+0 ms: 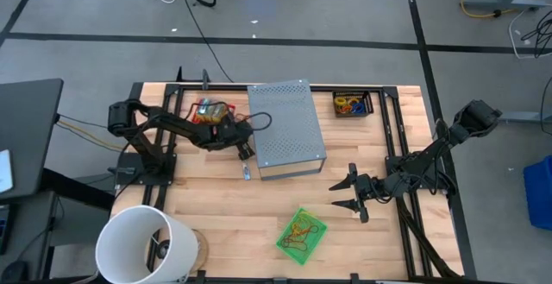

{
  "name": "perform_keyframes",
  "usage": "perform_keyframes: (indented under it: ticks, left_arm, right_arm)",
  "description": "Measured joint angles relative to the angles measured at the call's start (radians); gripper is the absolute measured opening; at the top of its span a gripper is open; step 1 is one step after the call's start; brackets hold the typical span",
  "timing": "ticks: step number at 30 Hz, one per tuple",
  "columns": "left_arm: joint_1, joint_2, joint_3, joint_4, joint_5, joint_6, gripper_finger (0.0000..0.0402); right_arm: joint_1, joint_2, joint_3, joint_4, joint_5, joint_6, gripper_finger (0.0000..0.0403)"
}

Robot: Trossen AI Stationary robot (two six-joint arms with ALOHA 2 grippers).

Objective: Pick & Place Office Desk Supplies
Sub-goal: Put the red rubber band into the green basket

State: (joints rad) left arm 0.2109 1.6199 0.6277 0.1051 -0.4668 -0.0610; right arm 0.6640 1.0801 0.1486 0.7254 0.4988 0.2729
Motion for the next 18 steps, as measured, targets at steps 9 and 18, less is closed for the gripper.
perform_keyframes:
  ticks: [9, 18]
  left_arm:
    - [0.138, -0.002, 0.002, 0.019, 0.164, 0.067, 0.0100]
    - [0.244, -0.003, 0.002, 0.046, 0.307, 0.118, 0.0197]
  right_arm:
    - [0.000, 0.000, 0.000, 0.000, 0.000, 0.000, 0.0226]
    - [0.000, 0.000, 0.000, -0.001, 0.000, 0.000, 0.0226]
